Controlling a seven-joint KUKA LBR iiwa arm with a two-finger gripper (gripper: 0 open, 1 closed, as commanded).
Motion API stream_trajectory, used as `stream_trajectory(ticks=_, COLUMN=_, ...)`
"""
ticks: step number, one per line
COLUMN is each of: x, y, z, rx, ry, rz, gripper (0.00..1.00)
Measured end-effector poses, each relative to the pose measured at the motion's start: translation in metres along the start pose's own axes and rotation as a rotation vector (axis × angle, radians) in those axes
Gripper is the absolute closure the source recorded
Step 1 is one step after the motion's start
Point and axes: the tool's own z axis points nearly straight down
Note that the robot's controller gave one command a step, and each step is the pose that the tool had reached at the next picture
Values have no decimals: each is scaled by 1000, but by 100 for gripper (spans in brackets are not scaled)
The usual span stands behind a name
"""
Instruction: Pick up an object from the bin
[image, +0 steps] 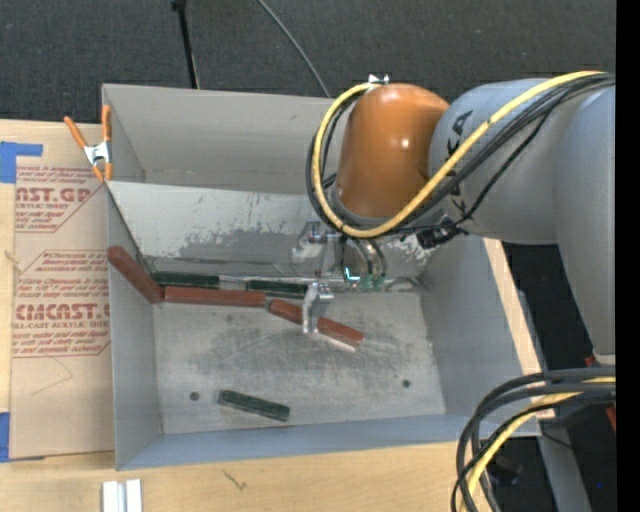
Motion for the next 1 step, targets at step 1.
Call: stream_trajectory(ticks=1, x=-2, y=0, z=-5, rx=0, ry=-7, rz=1, gripper=0)
